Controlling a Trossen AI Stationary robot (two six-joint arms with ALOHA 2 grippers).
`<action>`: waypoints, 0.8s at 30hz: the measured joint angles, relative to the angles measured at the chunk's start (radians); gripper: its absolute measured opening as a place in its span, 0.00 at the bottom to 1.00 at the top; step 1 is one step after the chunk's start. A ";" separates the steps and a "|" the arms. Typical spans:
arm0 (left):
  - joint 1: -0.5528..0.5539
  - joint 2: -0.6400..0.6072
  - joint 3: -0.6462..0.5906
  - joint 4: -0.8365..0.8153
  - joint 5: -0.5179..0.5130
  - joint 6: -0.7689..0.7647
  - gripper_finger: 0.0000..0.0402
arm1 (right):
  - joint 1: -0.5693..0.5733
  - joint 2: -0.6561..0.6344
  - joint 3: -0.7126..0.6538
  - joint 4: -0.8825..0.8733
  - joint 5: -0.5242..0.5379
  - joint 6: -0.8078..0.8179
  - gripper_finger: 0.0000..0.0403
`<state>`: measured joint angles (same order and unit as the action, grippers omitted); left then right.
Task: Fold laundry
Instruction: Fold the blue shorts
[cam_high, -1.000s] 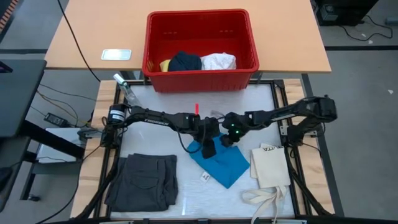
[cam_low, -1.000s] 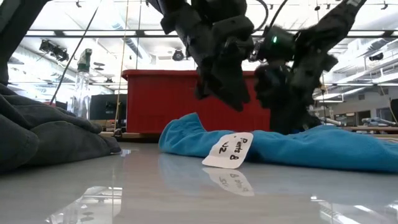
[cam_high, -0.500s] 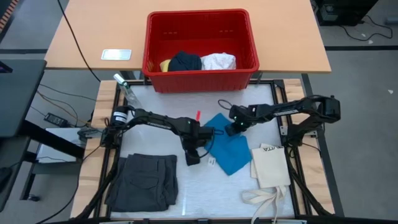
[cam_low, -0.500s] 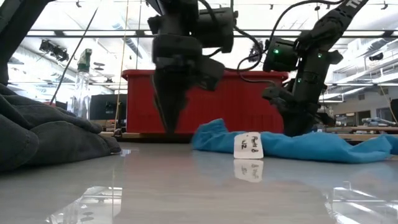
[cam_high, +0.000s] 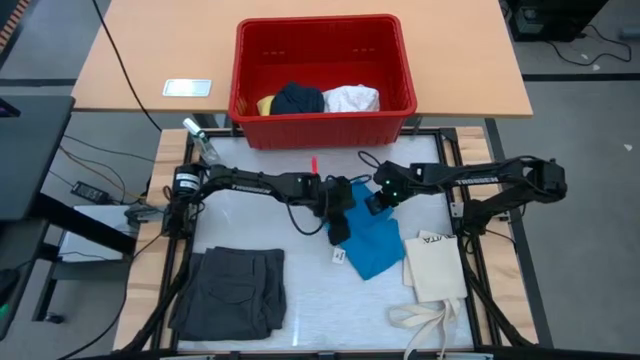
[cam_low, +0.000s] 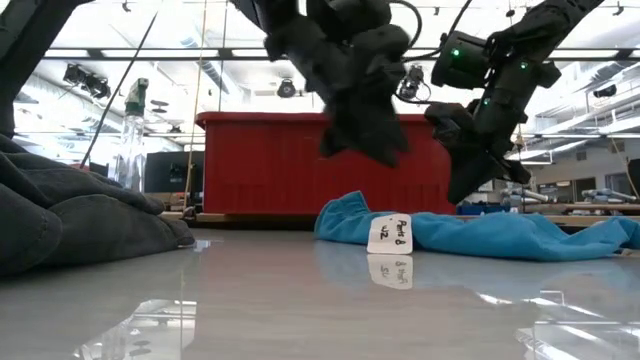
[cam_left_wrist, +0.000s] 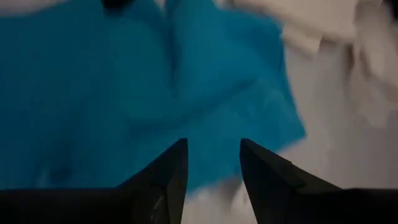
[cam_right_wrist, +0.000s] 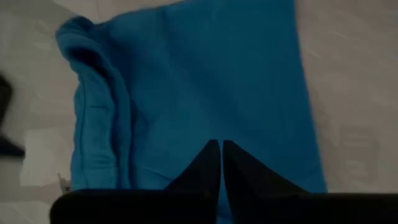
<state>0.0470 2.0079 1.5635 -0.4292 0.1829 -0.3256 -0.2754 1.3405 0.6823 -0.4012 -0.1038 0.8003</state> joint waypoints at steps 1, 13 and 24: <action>0.003 0.010 0.000 0.040 0.001 -0.001 0.37 | 0.000 0.004 0.000 -0.007 -0.003 0.000 0.06; 0.008 0.174 -0.002 0.115 0.000 -0.020 0.37 | 0.012 0.091 0.000 -0.023 -0.015 -0.017 0.03; 0.004 0.036 -0.001 -0.226 0.119 0.034 0.37 | -0.013 0.221 0.008 -0.033 -0.021 -0.049 0.03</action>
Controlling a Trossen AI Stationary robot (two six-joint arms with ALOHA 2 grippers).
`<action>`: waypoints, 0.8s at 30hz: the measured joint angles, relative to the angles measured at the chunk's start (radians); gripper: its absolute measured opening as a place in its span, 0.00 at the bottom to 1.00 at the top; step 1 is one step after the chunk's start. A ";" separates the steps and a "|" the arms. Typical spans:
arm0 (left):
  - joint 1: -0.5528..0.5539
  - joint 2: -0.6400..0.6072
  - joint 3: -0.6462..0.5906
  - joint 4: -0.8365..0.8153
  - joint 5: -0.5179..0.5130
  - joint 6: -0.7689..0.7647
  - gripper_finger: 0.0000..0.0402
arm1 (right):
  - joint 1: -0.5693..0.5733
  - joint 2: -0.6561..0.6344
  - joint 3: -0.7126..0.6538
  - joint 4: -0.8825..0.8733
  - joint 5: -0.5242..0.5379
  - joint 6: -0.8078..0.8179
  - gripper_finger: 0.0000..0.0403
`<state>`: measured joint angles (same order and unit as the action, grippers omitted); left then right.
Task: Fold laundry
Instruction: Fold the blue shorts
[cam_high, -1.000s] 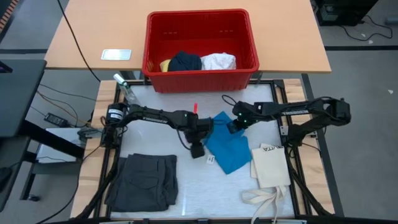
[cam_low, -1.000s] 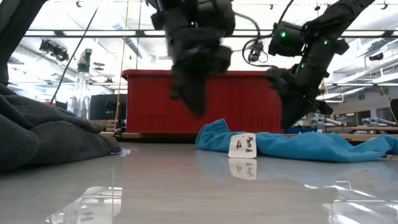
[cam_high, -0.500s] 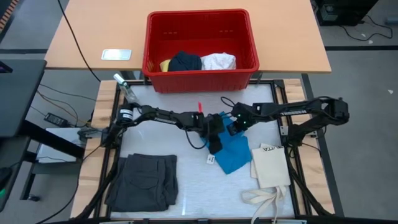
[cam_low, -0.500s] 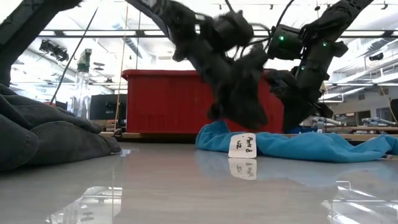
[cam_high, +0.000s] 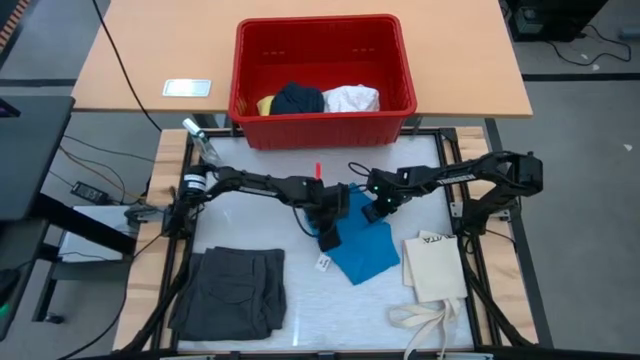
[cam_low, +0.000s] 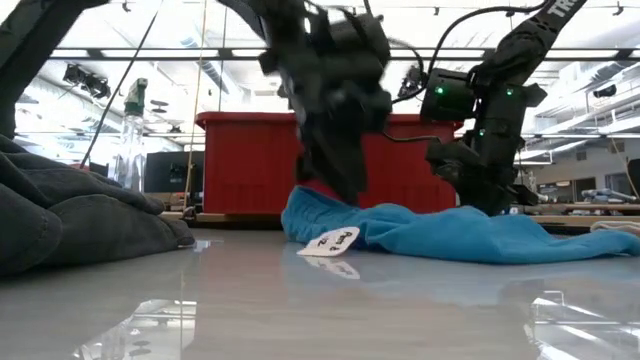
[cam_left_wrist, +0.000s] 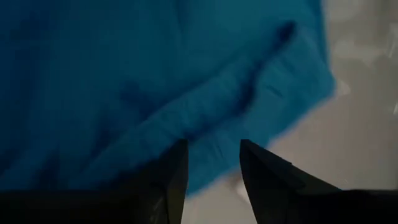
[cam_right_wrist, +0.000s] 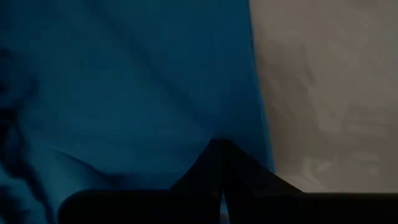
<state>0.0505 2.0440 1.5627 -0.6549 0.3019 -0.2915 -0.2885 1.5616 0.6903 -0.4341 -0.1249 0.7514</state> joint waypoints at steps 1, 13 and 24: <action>0.000 -0.025 0.000 -0.029 -0.006 0.015 0.37 | -0.003 -0.001 -0.001 0.004 0.000 -0.001 0.03; 0.005 -0.126 0.000 0.043 -0.184 0.026 0.37 | -0.026 -0.061 -0.010 -0.021 0.035 -0.002 0.03; 0.025 0.070 0.000 0.365 -0.214 -0.009 0.37 | -0.028 -0.059 -0.009 -0.023 0.032 0.005 0.03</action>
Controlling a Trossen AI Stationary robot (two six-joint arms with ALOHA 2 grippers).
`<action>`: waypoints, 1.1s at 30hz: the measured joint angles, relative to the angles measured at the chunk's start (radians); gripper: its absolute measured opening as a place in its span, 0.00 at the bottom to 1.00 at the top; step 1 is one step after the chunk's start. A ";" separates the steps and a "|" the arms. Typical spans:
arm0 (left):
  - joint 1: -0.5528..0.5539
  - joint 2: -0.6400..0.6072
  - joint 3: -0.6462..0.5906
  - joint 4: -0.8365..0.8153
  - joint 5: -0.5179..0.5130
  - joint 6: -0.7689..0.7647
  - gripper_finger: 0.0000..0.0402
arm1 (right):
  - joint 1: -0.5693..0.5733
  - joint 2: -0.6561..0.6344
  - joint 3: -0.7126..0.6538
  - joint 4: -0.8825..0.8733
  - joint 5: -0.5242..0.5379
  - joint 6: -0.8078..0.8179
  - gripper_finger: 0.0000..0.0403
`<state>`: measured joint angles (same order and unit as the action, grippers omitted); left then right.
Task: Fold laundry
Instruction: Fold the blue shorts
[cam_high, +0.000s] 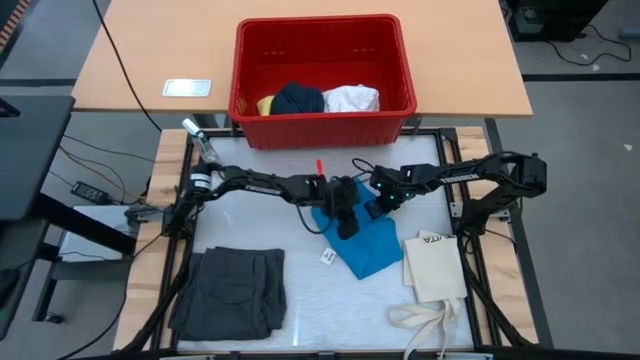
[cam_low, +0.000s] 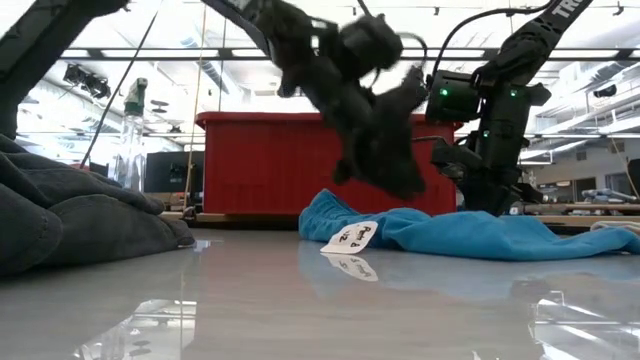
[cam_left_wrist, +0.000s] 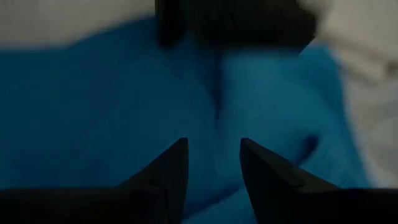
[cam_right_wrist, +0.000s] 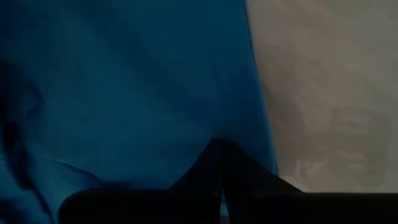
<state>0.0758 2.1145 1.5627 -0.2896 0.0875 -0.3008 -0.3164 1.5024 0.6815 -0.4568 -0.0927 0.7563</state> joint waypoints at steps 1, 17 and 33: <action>-0.001 0.015 -0.001 -0.021 0.008 -0.001 0.37 | 0.000 0.000 0.000 -0.001 0.000 0.003 0.03; -0.066 -0.143 0.000 -0.465 0.238 0.023 0.37 | -0.049 -0.001 0.001 -0.019 -0.001 -0.038 0.03; -0.028 -0.259 0.000 -0.710 0.037 0.043 0.37 | -0.082 -0.227 -0.001 -0.071 -0.145 -0.053 0.18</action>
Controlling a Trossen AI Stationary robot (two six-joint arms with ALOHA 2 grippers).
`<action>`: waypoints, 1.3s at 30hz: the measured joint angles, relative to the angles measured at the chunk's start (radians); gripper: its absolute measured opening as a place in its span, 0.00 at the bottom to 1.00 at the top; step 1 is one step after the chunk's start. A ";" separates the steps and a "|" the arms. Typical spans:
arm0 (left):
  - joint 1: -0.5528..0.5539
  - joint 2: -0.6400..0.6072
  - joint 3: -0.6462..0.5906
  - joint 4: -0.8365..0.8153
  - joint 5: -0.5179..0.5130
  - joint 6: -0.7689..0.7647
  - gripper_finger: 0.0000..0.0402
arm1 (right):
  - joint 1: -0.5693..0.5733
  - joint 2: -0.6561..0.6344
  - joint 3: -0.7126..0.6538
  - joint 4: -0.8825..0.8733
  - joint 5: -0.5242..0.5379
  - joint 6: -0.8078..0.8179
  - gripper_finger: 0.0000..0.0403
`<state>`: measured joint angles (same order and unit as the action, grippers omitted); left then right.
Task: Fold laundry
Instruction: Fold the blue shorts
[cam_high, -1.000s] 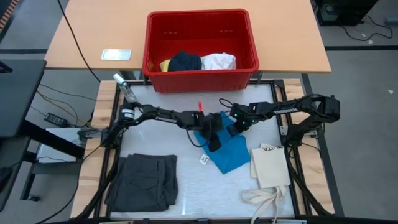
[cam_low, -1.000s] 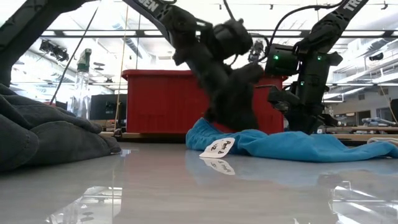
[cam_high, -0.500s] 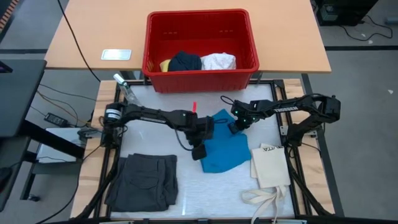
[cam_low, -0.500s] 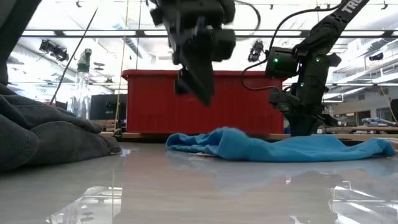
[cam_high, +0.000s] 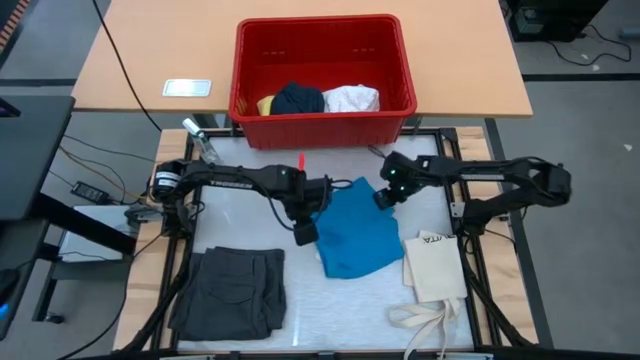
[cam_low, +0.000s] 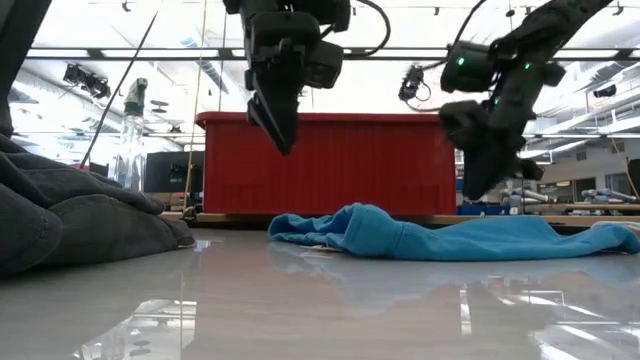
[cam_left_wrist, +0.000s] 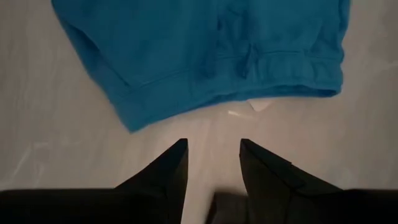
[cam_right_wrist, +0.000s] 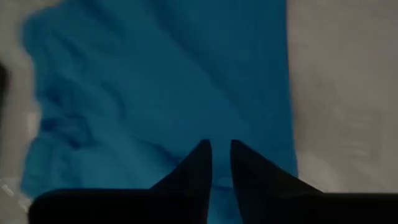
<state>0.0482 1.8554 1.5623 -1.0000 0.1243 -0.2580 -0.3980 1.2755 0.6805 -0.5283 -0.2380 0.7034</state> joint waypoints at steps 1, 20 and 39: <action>0.010 0.003 -0.003 0.003 0.002 0.005 0.37 | -0.005 -0.021 0.000 -0.013 0.000 -0.001 0.19; 0.128 -0.050 -0.394 0.411 0.053 -0.276 0.37 | -0.101 0.116 0.002 0.173 0.040 -0.189 0.42; 0.175 0.038 -0.391 0.485 0.055 -0.262 0.50 | -0.169 0.311 0.003 0.395 0.093 -0.307 0.45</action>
<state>0.2234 1.8938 1.1713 -0.5149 0.1794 -0.5203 -0.5667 1.5861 0.6830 -0.1336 -0.1446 0.3964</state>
